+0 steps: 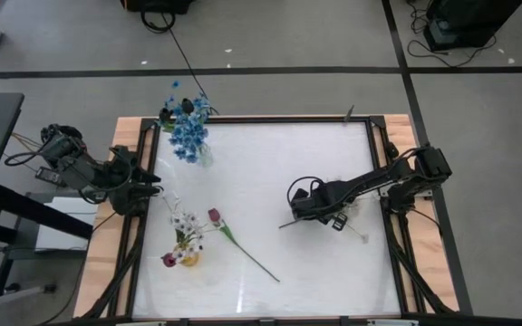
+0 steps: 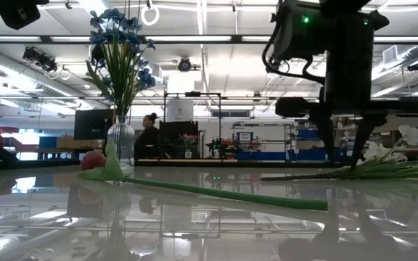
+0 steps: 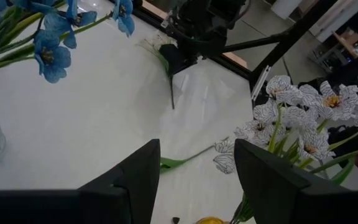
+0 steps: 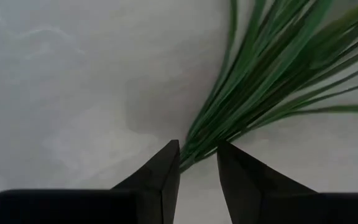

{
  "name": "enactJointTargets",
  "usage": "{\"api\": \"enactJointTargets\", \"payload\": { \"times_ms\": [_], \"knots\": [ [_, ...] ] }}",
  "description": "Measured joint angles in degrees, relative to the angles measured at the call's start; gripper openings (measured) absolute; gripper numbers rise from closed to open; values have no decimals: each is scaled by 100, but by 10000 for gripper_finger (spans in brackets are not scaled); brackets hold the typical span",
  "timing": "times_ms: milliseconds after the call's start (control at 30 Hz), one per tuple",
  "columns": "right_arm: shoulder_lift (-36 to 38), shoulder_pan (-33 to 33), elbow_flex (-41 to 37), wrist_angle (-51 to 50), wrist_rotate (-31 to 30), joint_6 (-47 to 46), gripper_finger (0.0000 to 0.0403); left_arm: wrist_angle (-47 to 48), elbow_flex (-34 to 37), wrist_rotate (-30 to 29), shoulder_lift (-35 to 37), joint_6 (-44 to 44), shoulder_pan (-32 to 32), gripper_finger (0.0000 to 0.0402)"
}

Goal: Sort flowers into vase by color
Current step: Put the top white flowers in the yellow vase, then put the white flowers into the yellow vase

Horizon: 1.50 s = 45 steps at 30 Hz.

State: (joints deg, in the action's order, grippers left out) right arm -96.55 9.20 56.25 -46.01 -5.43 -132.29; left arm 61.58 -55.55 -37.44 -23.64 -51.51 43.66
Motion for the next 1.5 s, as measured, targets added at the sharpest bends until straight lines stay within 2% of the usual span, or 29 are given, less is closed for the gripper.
{"api": "enactJointTargets", "payload": {
  "times_ms": [400,500,600,700,867,1067,1167,1333,1500],
  "knots": [
    [-41,-64,-505,507,202,67,109,37,2,-193,2,137,2,210],
    [-48,-60,-452,515,104,515,83,37,2,-193,2,129,0,210],
    [-68,-60,-346,566,-70,1064,38,36,2,-265,2,47,2,210],
    [-100,-60,-185,655,-388,1876,11,35,2,-428,2,-119,1,210],
    [-103,-66,221,1215,-901,3313,19,-214,3,-467,2,-165,0,210],
    [-99,4,956,1790,-1531,4627,6,-1785,4,-368,-177,878,0,210],
    [-92,103,1456,1955,-2022,5331,7,-2242,4,-375,-345,1060,1,210],
    [-90,248,2371,1951,-3005,6486,7,-2491,4,-387,-697,894,0,210],
    [-83,275,3290,2011,-3886,7981,7,-2905,4,-389,-1078,908,-31,210]
  ]
}}
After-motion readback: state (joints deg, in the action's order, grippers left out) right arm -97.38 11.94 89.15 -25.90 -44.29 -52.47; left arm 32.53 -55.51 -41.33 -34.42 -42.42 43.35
